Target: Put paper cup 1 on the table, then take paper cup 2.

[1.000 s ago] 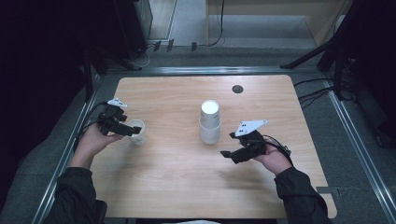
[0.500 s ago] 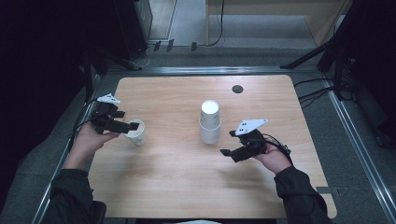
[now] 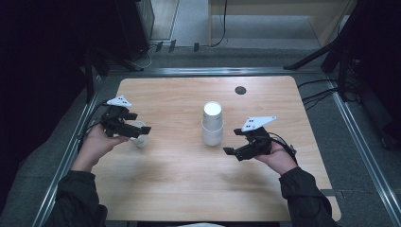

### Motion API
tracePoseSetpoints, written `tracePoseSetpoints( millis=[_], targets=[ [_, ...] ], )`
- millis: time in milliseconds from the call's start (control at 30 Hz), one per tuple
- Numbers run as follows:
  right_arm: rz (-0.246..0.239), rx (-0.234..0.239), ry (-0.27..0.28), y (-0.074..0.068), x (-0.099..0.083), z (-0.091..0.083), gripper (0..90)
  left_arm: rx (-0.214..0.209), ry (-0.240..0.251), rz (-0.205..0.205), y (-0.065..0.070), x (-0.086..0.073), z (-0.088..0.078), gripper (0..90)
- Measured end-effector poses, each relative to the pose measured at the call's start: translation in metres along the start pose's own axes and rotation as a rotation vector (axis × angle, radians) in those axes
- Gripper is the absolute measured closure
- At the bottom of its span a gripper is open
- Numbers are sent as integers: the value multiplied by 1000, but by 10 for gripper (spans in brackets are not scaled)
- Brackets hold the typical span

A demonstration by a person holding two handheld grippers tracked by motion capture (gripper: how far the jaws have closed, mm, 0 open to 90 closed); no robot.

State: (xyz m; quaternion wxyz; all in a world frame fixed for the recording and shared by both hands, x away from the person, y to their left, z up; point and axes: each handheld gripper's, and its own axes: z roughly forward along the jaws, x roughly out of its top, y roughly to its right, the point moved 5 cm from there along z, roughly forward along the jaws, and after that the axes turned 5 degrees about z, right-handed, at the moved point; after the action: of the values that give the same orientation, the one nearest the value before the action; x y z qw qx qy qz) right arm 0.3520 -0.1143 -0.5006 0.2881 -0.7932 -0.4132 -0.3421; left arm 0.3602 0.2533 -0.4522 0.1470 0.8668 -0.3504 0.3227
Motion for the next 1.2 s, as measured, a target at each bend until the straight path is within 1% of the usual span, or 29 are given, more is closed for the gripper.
tracePoseSetpoints(
  millis=[67, 133, 200, 300, 400, 467, 500, 533, 633, 667, 767, 800, 833, 900, 967, 1067, 1133, 1200],
  targets=[
    [-24, 2, 3, -2, 2, -2, 171, -20, 8, 14, 7, 3, 2, 161],
    [-40, 13, 2, -4, 3, -3, 167, -36, 17, 23, 13, 7, 4, 162],
    [-37, 33, -6, -5, 3, -4, 151, -53, 23, 42, 21, 10, 6, 162],
    [-39, 21, -21, -5, 4, -4, 147, -64, 35, 60, 28, 14, 8, 162],
    [-43, 11, -25, -5, 6, -4, 145, -77, 45, 73, 36, 16, 10, 163],
    [-43, 5, -12, -4, 9, -5, 152, -87, 43, 79, 41, 17, 11, 163],
    [-36, 11, -9, -4, 9, -6, 152, -91, 45, 88, 45, 17, 11, 163],
    [-40, 12, 3, -4, 11, -6, 152, -97, 44, 93, 48, 18, 12, 163],
    [-37, 13, 8, -4, 14, -8, 152, -116, 51, 107, 58, 19, 13, 163],
    [-33, 18, 10, -4, 15, -8, 152, -128, 55, 113, 62, 19, 15, 164],
    [-54, -5, 30, -3, 19, -8, 158, -153, 49, 121, 70, 18, 19, 166],
    [-59, -13, 33, -2, 20, -8, 161, -152, 47, 128, 73, 17, 21, 167],
    [-55, -15, 36, -2, 21, -8, 161, -151, 49, 133, 75, 16, 22, 168],
    [-48, -8, 40, 0, 23, -6, 161, -165, 55, 144, 82, 15, 26, 168],
    [-50, -15, 28, 2, 26, -5, 161, -175, 56, 157, 87, 15, 30, 168],
    [-47, -14, 10, 6, 31, -2, 161, -188, 52, 158, 94, 14, 35, 168],
    [-59, -17, -4, 9, 35, -1, 161, -198, 48, 165, 97, 13, 37, 168],
    [-65, -9, -32, 13, 41, 0, 161, -205, 50, 167, 100, 12, 39, 168]
  ],
)
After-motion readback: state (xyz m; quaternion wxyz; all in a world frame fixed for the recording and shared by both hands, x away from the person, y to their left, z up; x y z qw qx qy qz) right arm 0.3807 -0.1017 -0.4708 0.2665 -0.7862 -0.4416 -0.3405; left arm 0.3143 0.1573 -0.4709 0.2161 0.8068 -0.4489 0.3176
